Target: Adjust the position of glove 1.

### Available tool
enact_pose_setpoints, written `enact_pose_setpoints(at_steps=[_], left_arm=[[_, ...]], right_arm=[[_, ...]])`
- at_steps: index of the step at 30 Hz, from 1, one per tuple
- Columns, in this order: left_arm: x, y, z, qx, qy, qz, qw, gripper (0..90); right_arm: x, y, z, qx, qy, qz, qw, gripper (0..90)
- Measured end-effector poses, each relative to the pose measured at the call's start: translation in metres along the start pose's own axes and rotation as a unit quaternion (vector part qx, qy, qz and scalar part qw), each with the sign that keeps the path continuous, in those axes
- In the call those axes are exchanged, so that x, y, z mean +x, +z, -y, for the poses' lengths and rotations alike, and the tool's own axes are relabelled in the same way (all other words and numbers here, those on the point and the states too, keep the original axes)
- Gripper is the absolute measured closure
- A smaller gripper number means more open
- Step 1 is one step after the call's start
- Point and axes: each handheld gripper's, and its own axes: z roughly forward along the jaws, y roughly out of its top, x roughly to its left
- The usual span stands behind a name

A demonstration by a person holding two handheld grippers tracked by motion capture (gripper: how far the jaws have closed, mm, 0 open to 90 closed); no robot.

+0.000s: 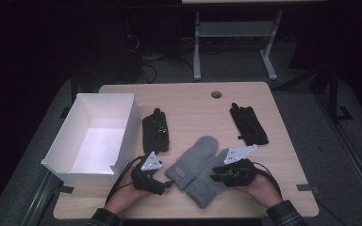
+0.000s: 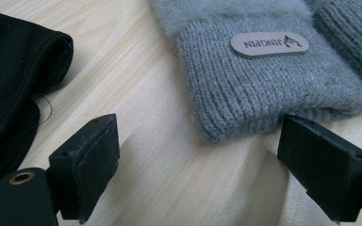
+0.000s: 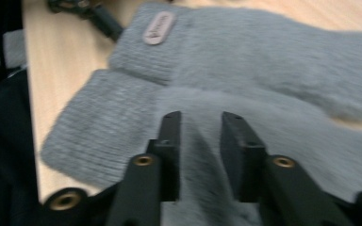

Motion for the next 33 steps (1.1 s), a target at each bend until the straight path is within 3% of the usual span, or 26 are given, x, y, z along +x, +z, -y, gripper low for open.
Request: enact_pose_setpoints(at_steps=[3, 7, 14, 17, 26, 33], left_arm=[[0.000, 0.000, 0.000, 0.002, 0.000, 0.000, 1.0000, 12.8], [0.000, 0.000, 0.000, 0.002, 0.000, 0.000, 1.0000, 12.8], [0.000, 0.000, 0.000, 0.003, 0.002, 0.000, 1.0000, 12.7], [0.000, 0.000, 0.000, 0.003, 0.002, 0.000, 1.0000, 12.8], [0.000, 0.000, 0.000, 0.002, -0.001, 0.000, 1.0000, 12.8], [0.000, -0.001, 0.000, 0.004, 0.003, 0.000, 1.0000, 12.7]], right_arm=[[-0.002, 0.005, 0.001, 0.012, 0.002, 0.019, 0.9997, 58.2], [-0.001, 0.017, 0.004, 0.039, -0.001, 0.021, 0.9990, 60.0], [-0.002, 0.024, 0.010, 0.039, 0.021, 0.009, 0.9990, 85.2], [-0.001, 0.023, 0.009, 0.041, 0.020, 0.012, 0.9989, 87.3], [-0.006, -0.003, 0.000, -0.019, 0.045, -0.019, 0.9986, 89.0], [-0.010, -0.019, -0.016, -0.061, 0.047, -0.022, 0.9968, 89.0]])
